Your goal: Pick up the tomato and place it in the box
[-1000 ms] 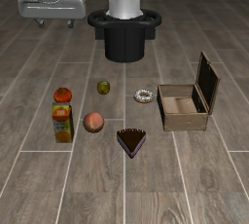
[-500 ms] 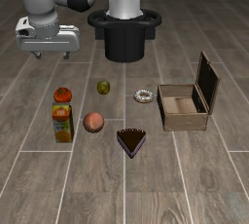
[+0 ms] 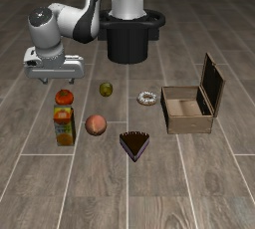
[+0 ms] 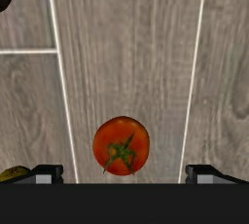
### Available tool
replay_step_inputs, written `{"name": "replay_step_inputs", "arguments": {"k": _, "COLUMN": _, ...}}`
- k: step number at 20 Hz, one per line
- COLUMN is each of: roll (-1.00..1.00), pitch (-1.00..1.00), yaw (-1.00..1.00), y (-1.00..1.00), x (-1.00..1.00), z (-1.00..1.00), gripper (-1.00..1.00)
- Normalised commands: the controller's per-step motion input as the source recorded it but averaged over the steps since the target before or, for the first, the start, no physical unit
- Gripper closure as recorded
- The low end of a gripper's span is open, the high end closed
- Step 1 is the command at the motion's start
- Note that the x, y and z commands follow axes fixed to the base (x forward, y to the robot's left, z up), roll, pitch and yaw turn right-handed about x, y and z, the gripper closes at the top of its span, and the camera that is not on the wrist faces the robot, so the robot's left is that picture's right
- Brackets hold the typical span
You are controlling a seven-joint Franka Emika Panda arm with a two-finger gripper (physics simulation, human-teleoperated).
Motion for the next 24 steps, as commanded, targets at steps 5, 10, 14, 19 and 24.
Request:
{"name": "replay_step_inputs", "arguments": {"k": 5, "roll": 0.0, "pitch": 0.0, "yaw": 0.0, "y": 0.0, "x": -0.6, "z": -0.4, "gripper": -1.0}}
{"name": "replay_step_inputs", "arguments": {"k": 10, "roll": 0.0, "pitch": 0.0, "yaw": 0.0, "y": 0.0, "x": 0.0, "z": -1.0, "gripper": -1.0}}
{"name": "replay_step_inputs", "arguments": {"k": 14, "roll": 0.0, "pitch": 0.0, "yaw": 0.0, "y": 0.0, "x": 0.0, "z": -0.25, "gripper": 1.0}}
{"name": "replay_step_inputs", "arguments": {"k": 19, "roll": 0.0, "pitch": 0.0, "yaw": 0.0, "y": 0.0, "x": 0.0, "z": 0.0, "gripper": 1.0}}
{"name": "replay_step_inputs", "arguments": {"k": 24, "roll": 0.0, "pitch": 0.0, "yaw": 0.0, "y": 0.0, "x": 0.0, "z": 0.0, "gripper": 1.0}}
